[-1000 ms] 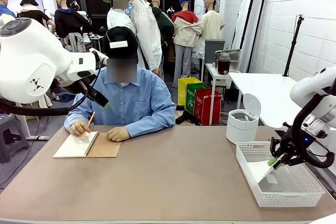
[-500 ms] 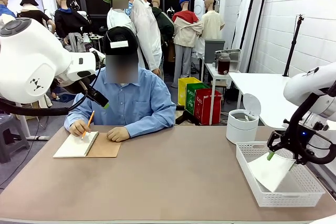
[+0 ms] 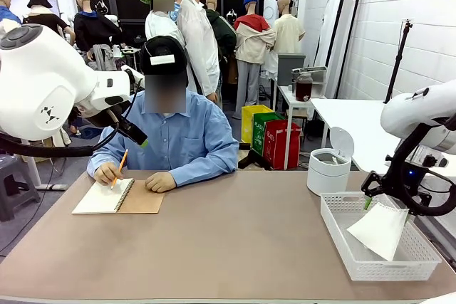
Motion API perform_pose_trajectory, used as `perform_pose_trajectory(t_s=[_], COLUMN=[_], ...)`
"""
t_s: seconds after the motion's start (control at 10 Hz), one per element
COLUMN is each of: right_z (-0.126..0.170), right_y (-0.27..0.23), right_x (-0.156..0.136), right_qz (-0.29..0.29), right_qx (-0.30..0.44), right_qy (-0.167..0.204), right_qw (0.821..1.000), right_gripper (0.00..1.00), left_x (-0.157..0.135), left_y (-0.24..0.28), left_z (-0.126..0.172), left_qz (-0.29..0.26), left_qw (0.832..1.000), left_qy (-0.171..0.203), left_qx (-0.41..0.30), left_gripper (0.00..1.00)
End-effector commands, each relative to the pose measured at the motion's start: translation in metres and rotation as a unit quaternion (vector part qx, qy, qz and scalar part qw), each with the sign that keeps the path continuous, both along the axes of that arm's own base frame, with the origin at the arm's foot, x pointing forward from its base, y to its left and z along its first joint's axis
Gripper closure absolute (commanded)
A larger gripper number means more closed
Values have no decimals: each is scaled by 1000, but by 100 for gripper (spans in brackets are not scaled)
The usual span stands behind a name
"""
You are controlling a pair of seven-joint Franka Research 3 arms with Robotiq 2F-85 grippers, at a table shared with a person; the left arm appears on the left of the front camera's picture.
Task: Sort the paper based on its condition.
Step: If a person hands you a paper, place it in the Organizing basket , and if it's crumpled, put it in the Trash can.
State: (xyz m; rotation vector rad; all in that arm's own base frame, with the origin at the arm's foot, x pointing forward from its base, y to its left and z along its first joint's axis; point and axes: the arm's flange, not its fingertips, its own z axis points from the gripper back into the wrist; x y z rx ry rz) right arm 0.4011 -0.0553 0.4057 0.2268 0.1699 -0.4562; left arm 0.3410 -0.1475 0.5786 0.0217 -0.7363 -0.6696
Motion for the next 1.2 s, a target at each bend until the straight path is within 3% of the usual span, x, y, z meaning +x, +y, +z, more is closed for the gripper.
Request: perform_pose_trajectory(t_s=[0.0, 0.2, 0.4, 0.7, 1.1], right_z=[4, 24, 47, 73, 79], right_y=[4, 10, 16, 23, 31], right_x=[3, 1, 11, 13, 22], right_qz=[-1, 2, 2, 7, 41], right_qx=[-18, -8, 8, 26, 106], right_qy=[20, -10, -64, -107, -197], right_qw=[1000, 1000, 998, 994, 974], right_gripper=[0, 0, 0, 0, 0], left_x=[0, 0, 0, 0, 0], left_y=[0, 0, 0, 0, 0], left_z=[0, 0, 0, 0, 0], left_qz=[-1, -1, -1, -1, -1], left_qw=[1000, 1000, 1000, 1000, 1000], left_qy=[-1, -1, -1, -1, -1], left_qx=[1, 1, 1, 1, 1], left_gripper=[0, 0, 0, 0, 0])
